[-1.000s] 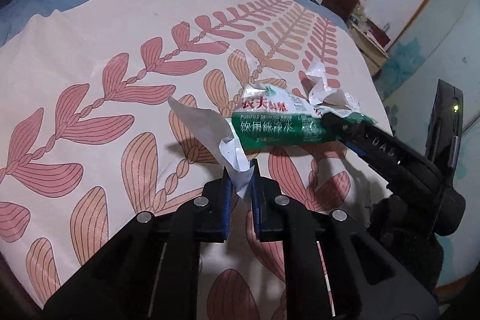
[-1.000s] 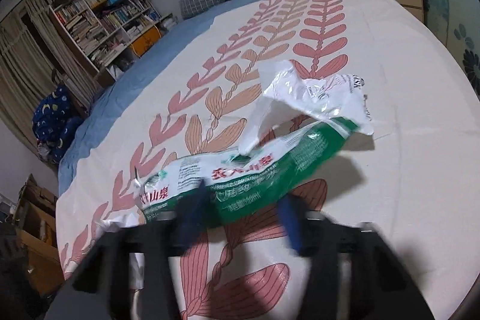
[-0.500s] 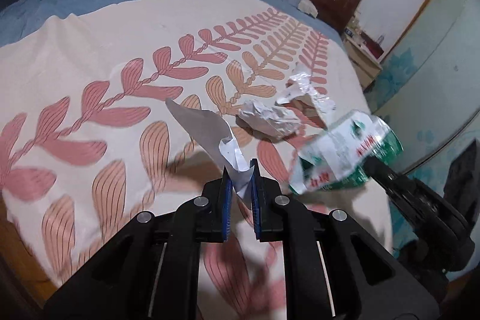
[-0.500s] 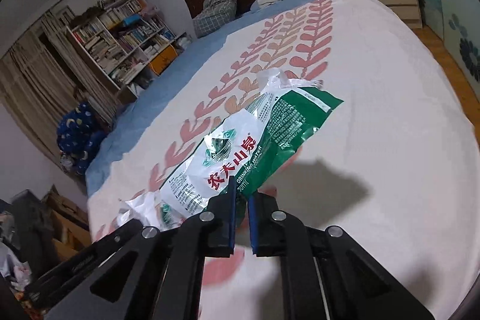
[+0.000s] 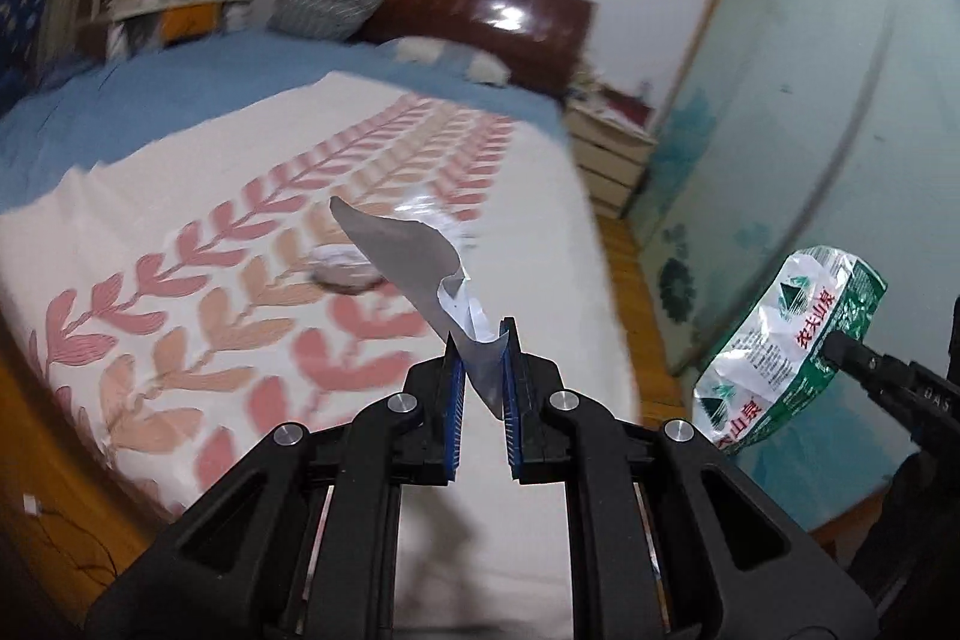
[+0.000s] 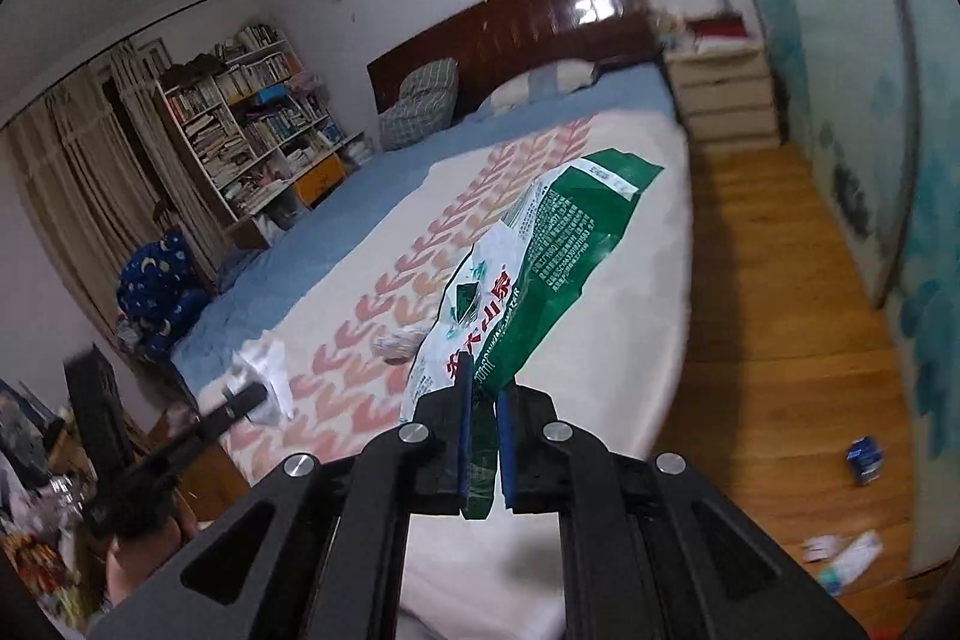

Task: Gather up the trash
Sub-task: 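Carry both items to the red wastebasket and release them inside, then return both tools to the bed above the crumpled paper and plastic bag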

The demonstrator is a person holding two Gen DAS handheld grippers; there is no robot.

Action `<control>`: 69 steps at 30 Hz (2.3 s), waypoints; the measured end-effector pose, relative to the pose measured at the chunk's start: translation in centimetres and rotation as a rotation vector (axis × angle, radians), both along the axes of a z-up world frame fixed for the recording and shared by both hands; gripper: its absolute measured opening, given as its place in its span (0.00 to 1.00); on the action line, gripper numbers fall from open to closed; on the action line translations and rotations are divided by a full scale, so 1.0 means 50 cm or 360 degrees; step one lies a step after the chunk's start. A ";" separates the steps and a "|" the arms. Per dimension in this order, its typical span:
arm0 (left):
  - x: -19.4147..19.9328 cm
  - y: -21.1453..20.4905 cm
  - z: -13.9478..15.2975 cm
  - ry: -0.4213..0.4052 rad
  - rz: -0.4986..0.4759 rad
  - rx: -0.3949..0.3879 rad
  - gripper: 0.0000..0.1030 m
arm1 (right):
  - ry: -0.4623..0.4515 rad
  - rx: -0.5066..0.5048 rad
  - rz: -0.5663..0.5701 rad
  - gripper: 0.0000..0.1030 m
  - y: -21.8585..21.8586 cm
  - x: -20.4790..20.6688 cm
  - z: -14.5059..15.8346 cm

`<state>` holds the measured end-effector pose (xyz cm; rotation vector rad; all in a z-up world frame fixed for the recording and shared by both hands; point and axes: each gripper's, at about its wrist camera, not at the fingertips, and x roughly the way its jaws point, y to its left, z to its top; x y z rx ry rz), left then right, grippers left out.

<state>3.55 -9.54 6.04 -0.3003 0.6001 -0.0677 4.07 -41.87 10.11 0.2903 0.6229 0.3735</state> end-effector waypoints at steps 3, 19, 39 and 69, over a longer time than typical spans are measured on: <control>-0.041 -0.092 0.020 -0.0019 -0.0135 0.0002 0.11 | -0.0014 -0.0060 -0.0106 0.09 -0.105 -0.073 0.032; -0.164 -0.796 -0.011 0.0165 -0.1152 0.0162 0.11 | 0.0368 -0.0308 -0.0834 0.09 -0.715 -0.500 -0.104; -0.257 -1.094 -0.325 0.0781 -0.1609 0.0565 0.11 | 0.0908 -0.0186 -0.1002 0.10 -0.843 -0.650 -0.461; -0.212 -0.968 -0.222 0.0599 -0.1409 0.0385 0.60 | 0.0771 -0.0259 -0.0950 0.45 -0.695 -0.513 -0.378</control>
